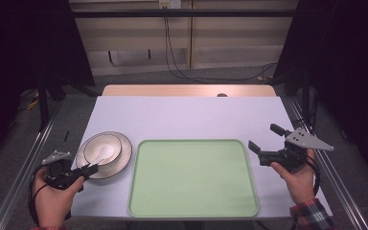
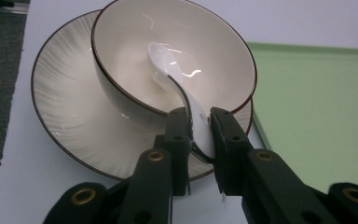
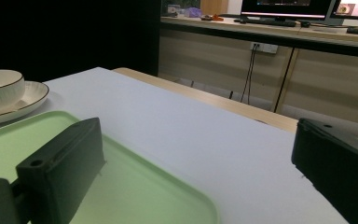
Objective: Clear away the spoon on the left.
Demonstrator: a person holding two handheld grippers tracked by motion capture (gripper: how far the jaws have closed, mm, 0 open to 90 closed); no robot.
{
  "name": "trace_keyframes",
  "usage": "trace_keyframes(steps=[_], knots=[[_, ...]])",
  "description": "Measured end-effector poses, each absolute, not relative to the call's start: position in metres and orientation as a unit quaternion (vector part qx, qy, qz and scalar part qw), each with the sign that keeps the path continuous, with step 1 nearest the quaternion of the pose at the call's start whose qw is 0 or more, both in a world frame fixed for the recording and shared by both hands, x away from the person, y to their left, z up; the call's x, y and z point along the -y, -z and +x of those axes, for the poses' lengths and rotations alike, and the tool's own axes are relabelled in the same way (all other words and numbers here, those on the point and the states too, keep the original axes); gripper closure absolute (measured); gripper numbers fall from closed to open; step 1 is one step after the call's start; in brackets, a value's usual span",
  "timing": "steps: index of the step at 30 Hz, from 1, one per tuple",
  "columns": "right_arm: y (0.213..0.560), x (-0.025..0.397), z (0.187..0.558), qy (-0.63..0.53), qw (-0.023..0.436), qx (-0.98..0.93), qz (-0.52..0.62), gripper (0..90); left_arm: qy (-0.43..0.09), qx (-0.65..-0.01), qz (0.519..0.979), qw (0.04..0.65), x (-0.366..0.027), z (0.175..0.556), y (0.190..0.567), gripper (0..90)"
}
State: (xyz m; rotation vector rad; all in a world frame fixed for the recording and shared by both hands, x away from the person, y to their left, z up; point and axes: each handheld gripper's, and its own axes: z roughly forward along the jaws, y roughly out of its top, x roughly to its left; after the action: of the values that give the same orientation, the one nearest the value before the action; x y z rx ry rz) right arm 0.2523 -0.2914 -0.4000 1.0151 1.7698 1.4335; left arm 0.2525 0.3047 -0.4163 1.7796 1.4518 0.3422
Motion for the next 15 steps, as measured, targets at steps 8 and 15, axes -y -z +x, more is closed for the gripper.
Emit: trace_keyframes(steps=[8,15], knots=[[0.3999,0.2917,0.252,-0.545,0.319,-0.672,0.387,1.9,-0.135,-0.571,0.7,0.408,-0.3037,0.2534,0.4154,84.2],[0.3998,0.2915,0.2517,-0.545,0.32,-0.675,0.382,1.9,-0.153,-0.565,0.694,0.419,-0.3031,0.2562,0.4102,84.5]])
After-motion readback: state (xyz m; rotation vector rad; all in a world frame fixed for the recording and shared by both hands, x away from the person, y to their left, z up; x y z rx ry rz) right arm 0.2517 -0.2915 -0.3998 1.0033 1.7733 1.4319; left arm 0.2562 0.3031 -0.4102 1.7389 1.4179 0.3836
